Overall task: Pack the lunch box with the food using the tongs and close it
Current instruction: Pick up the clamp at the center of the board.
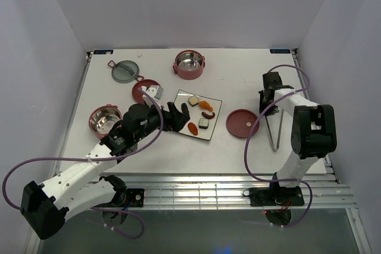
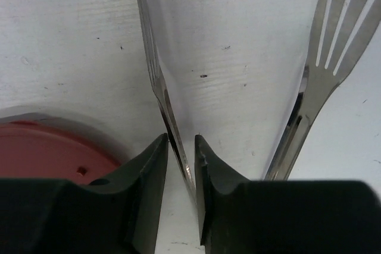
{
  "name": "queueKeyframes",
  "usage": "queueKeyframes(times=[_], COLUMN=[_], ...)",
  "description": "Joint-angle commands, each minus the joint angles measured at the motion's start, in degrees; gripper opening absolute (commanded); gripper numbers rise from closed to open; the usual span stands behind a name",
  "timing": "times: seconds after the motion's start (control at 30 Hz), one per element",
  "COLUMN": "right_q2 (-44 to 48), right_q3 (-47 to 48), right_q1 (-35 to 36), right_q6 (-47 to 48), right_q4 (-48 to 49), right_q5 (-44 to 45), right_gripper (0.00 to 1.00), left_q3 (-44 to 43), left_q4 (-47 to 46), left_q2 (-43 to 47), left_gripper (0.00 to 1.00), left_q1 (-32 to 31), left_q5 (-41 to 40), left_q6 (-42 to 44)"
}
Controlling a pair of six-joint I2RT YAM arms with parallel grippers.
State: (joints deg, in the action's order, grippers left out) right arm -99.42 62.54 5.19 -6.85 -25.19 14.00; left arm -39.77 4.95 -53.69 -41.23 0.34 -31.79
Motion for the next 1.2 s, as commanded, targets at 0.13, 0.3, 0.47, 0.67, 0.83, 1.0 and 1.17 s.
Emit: queueKeyframes(times=[0.13, 0.3, 0.47, 0.67, 0.83, 1.0, 1.17], right_q2=[2.4, 10.1, 19.1, 28.4, 37.8, 43.9, 46.6], right_q3=[3.8, 4.4, 2.2, -2.2, -5.7, -10.0, -17.7], right_q1=[-0.3, 2.3, 13.2, 26.6, 27.2, 27.2, 27.2], right_q6=[0.3, -1.3, -4.2, -7.1, -12.7, -19.1, -31.7], right_q4=[-1.4, -1.5, -0.1, 10.3, 22.3, 35.4, 59.3], right_q5=[-1.2, -8.5, -13.4, -25.4, -37.9, -49.8, -55.7], right_gripper=[0.08, 0.08, 0.08, 0.08, 0.08, 0.08, 0.08], left_q3=[0.2, -3.6, -8.4, -16.8, -9.8, -7.3, -3.3], left_q4=[-3.4, 1.7, 10.9, 20.9, 11.2, 4.6, -6.9], left_q2=[3.3, 0.7, 0.9, 1.0, 7.4, 12.8, 12.1], left_gripper=[0.96, 0.95, 0.95, 0.95, 0.95, 0.97, 0.95], left_q1=[-0.1, -0.1, 0.0, 0.2, 0.2, 0.3, 0.2], left_q5=[4.8, 5.4, -3.9, -5.0, 18.0, 25.4, 34.8], left_q6=[2.1, 3.2, 3.5, 5.5, 7.9, 7.1, 5.0])
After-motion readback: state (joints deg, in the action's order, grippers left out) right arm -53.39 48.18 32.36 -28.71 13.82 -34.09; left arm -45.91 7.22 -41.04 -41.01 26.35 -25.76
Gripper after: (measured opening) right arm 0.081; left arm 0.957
